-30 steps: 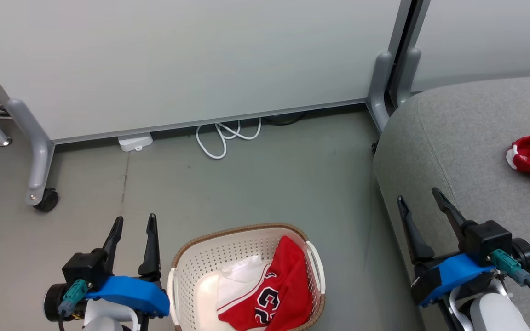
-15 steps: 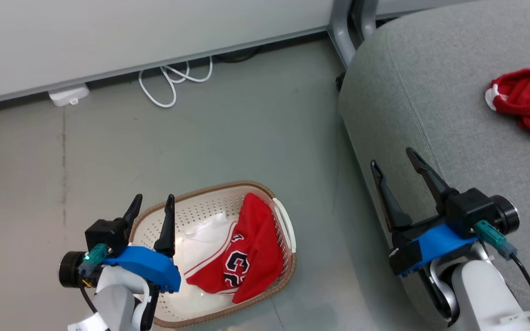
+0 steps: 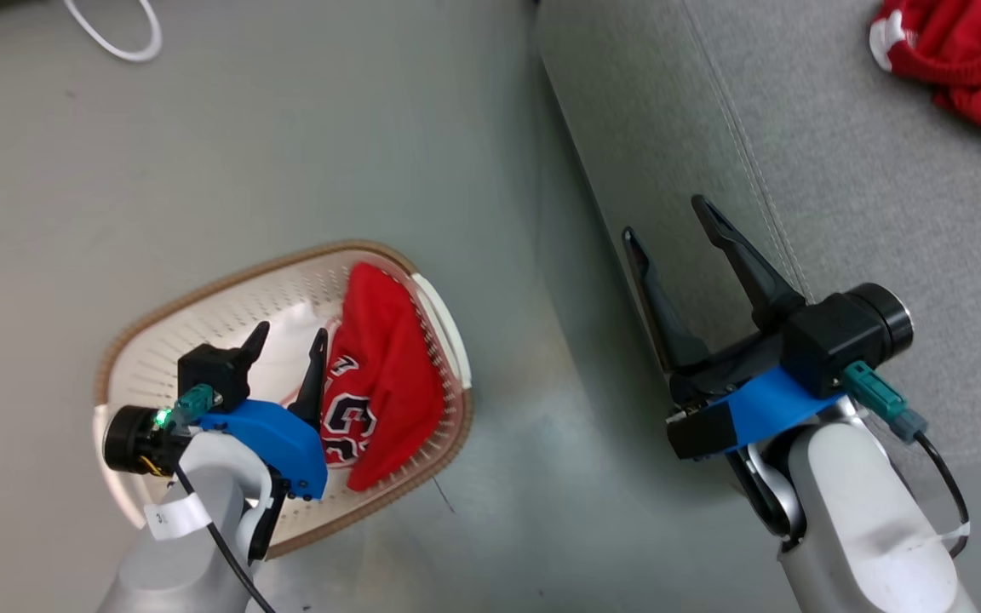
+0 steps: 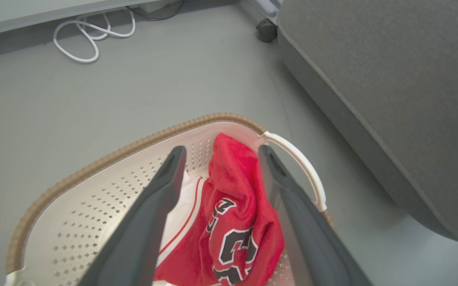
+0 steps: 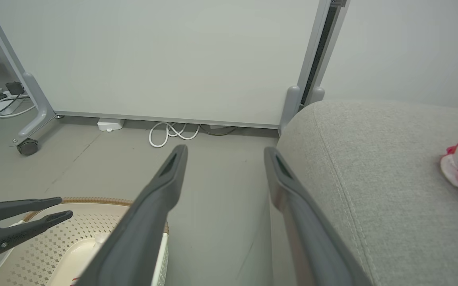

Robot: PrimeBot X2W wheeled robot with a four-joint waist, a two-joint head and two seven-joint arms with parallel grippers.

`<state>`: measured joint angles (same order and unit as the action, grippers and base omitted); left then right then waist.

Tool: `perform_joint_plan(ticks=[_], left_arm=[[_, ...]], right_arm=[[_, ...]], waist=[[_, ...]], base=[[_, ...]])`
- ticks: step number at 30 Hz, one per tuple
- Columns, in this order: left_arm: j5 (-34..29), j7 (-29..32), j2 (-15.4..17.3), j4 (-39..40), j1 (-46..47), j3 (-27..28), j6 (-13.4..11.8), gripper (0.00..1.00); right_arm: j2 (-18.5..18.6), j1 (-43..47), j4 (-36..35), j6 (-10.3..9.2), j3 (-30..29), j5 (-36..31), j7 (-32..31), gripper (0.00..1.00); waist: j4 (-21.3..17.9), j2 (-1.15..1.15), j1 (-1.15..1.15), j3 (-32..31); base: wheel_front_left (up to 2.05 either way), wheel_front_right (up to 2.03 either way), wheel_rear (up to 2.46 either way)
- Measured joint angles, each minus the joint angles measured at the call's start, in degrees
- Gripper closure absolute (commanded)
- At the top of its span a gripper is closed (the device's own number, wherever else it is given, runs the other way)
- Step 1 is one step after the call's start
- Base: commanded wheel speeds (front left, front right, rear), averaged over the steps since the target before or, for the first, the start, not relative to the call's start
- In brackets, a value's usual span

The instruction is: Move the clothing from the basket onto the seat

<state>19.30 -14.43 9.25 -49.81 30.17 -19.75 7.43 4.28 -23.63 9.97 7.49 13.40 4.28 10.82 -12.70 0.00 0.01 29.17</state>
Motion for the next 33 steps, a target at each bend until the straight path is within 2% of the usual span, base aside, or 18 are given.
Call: perform_joint_plan(ticks=[14,18,22,33], left_arm=[[5.6,1.7,3.7,-6.3,6.6,-8.6,0.0,0.0],[6.1,2.8,4.7,-9.1,9.1,-8.8,0.0,0.0],[6.5,3.8,5.1,-12.0,11.3,-8.5,-1.4,0.0],[11.2,9.5,4.1,-17.4,13.6,-6.9,-0.5,0.0]], right_arm=[[-1.1,-2.9,0.3,0.0,2.0,1.0,2.5,0.0],[-1.2,-3.2,0.1,0.0,2.2,1.4,3.0,0.0],[-1.2,-3.6,0.0,0.0,2.6,1.7,3.4,0.0],[-1.3,-5.1,-0.1,0.0,3.9,2.9,3.9,0.0]], waist=[[-6.5,0.0,-0.01,11.2],[-7.4,0.0,0.0,13.6],[-7.9,0.0,-0.01,15.8],[-8.4,0.0,-0.01,18.7]], base=[[0.0,0.0,0.0],[0.0,0.0,0.0],[0.0,0.0,0.0],[0.0,0.0,0.0]])
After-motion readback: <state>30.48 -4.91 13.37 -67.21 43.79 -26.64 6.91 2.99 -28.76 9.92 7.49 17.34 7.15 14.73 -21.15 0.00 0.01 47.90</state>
